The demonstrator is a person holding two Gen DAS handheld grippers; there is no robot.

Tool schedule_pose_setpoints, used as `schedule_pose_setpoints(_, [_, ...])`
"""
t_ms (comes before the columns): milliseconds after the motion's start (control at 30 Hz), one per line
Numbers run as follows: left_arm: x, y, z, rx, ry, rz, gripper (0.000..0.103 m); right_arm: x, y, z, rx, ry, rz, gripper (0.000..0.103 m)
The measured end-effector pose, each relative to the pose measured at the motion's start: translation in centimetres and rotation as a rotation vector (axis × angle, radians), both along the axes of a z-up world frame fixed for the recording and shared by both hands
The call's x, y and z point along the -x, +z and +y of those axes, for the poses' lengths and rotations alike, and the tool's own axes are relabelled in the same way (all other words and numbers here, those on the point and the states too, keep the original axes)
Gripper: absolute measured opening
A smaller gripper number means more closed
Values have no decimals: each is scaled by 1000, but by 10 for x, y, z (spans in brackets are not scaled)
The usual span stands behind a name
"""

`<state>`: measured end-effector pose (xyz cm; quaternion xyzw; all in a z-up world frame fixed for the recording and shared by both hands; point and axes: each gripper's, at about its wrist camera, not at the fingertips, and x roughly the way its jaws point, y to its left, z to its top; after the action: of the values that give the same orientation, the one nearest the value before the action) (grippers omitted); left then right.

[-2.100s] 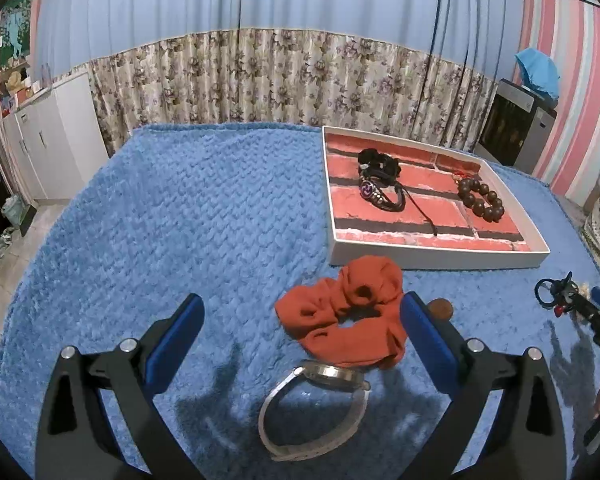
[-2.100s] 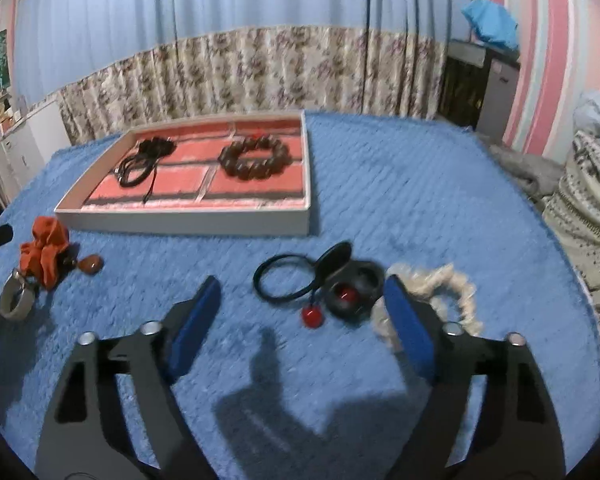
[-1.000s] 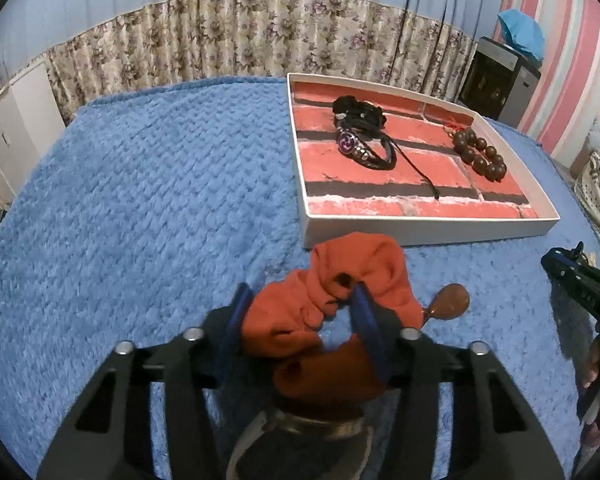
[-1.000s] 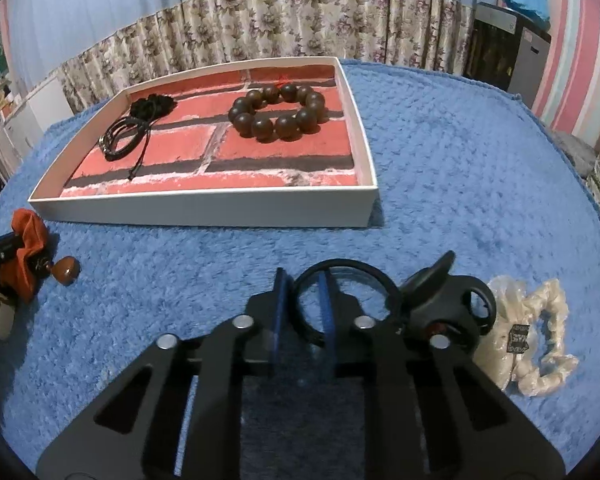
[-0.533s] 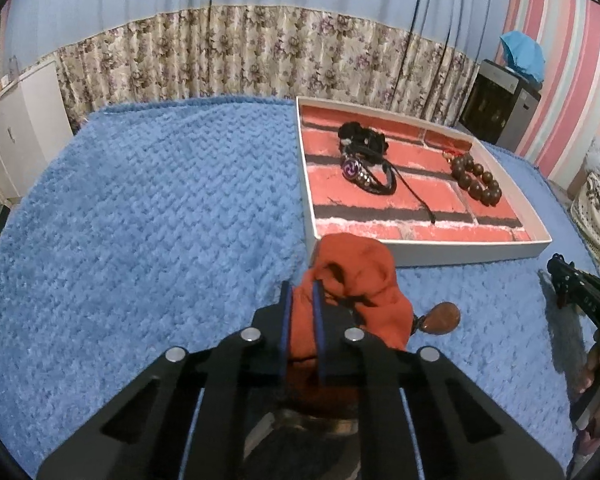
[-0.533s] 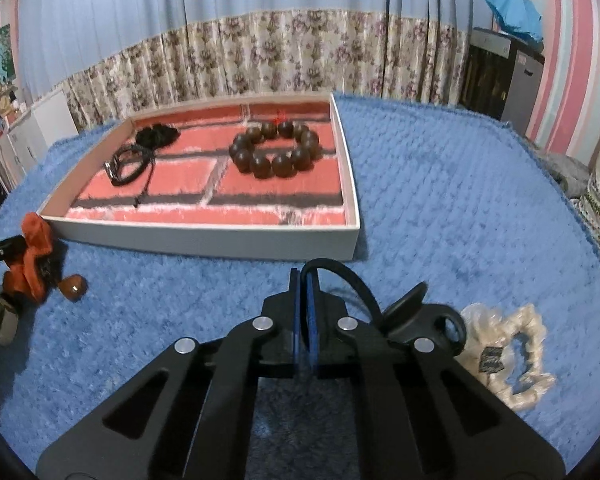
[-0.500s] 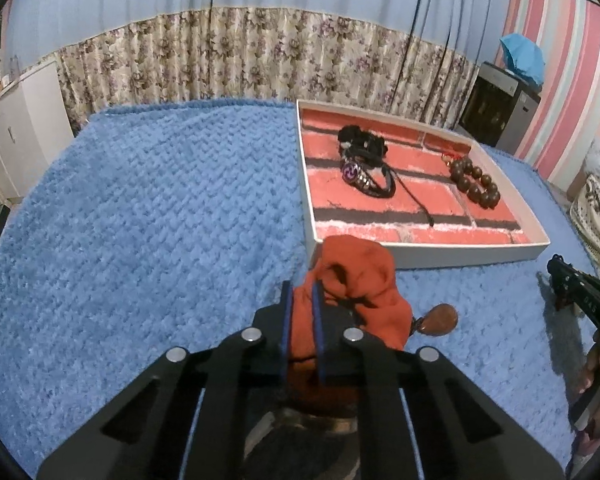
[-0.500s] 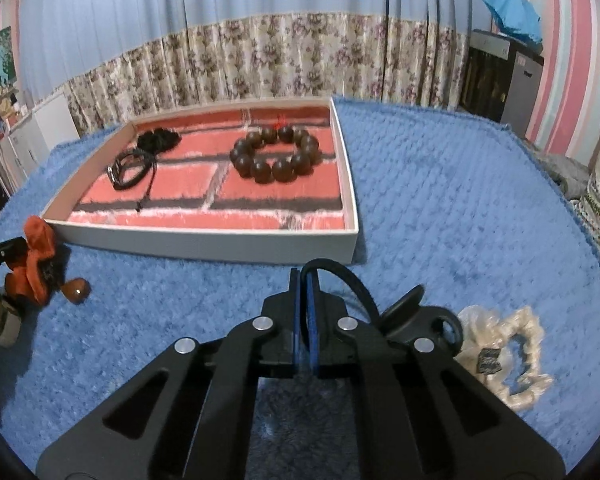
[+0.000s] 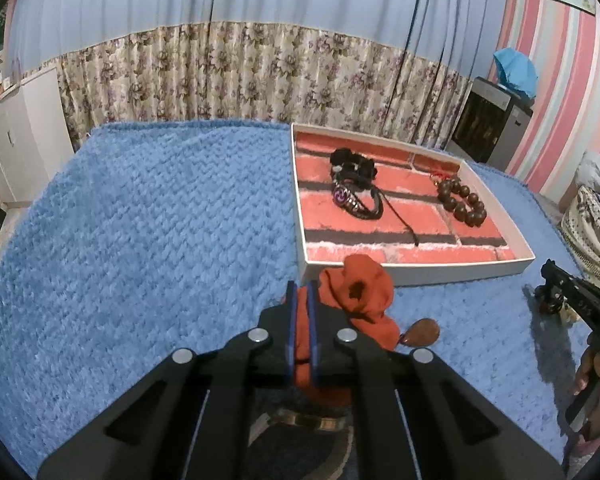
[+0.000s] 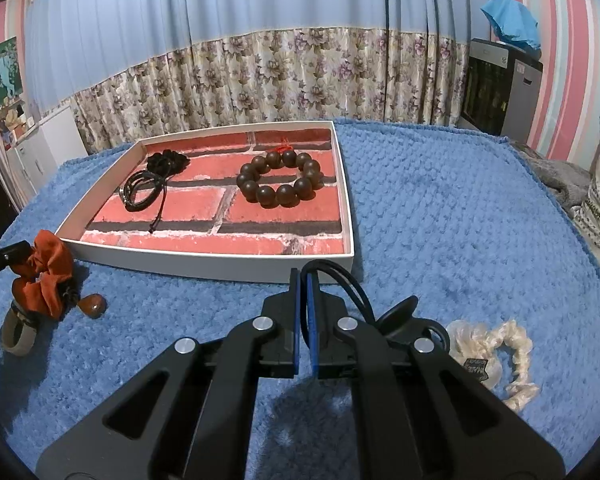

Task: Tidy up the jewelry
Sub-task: 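Carry the scrunchie and hair tie into the tray and open both tools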

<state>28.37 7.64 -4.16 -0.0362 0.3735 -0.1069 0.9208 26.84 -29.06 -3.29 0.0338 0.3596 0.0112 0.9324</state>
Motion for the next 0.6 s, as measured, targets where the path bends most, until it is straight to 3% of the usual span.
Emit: schedule_pose_setpoints(600, [0, 41, -29, -26, -46, -105, 5, -8, 21, 0, 11, 15, -30, 4])
